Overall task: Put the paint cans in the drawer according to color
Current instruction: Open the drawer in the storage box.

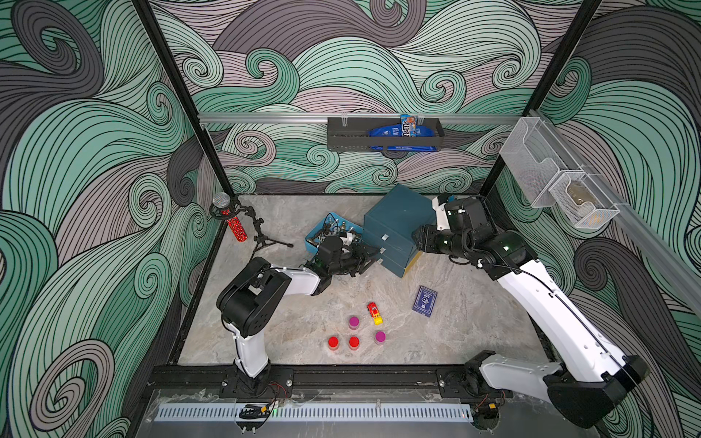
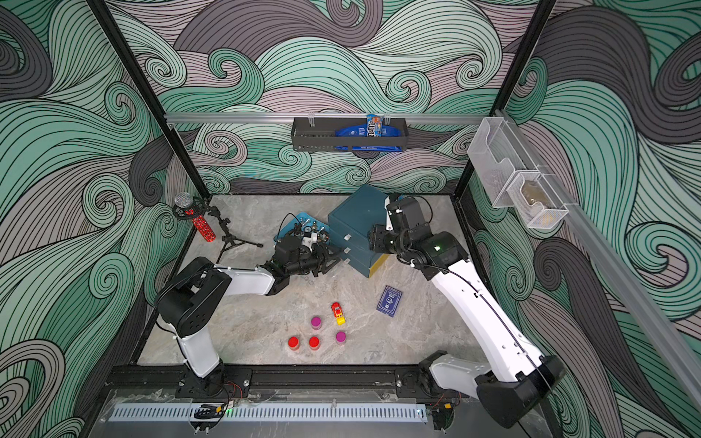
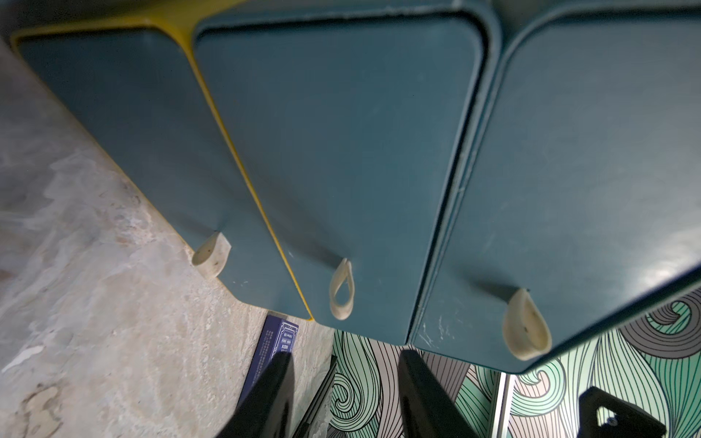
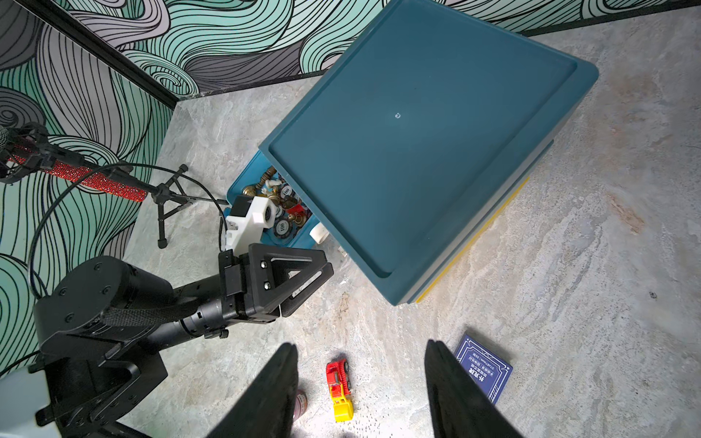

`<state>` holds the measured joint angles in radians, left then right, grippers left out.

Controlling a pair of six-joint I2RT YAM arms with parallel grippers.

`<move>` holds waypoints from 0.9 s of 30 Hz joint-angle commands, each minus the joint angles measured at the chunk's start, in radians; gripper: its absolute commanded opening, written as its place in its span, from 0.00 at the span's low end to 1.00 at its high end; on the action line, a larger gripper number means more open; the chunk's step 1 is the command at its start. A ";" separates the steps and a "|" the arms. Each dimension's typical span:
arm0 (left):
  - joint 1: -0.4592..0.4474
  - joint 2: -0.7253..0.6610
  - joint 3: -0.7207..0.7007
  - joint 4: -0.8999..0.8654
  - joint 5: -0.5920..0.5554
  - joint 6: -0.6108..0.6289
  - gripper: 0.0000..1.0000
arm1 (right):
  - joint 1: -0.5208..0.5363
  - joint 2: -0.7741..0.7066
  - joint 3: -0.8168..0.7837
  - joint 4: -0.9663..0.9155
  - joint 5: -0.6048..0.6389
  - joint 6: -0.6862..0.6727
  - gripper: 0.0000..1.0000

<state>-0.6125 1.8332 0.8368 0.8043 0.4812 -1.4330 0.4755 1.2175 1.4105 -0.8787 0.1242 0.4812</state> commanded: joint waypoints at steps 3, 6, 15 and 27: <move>-0.013 0.060 0.051 0.094 0.008 -0.037 0.42 | -0.003 -0.001 -0.008 0.009 -0.007 -0.008 0.57; -0.017 0.077 0.072 0.092 0.008 -0.038 0.39 | -0.004 -0.001 -0.010 0.011 -0.009 -0.008 0.57; -0.019 0.114 0.115 0.089 -0.009 -0.043 0.28 | -0.004 -0.002 -0.017 0.010 -0.012 -0.010 0.57; -0.025 0.129 0.118 0.088 0.000 -0.045 0.01 | -0.004 -0.008 -0.037 0.010 -0.007 -0.028 0.57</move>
<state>-0.6273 1.9579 0.9276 0.8749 0.4801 -1.4868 0.4755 1.2175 1.3895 -0.8772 0.1215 0.4725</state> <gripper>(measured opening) 0.045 0.572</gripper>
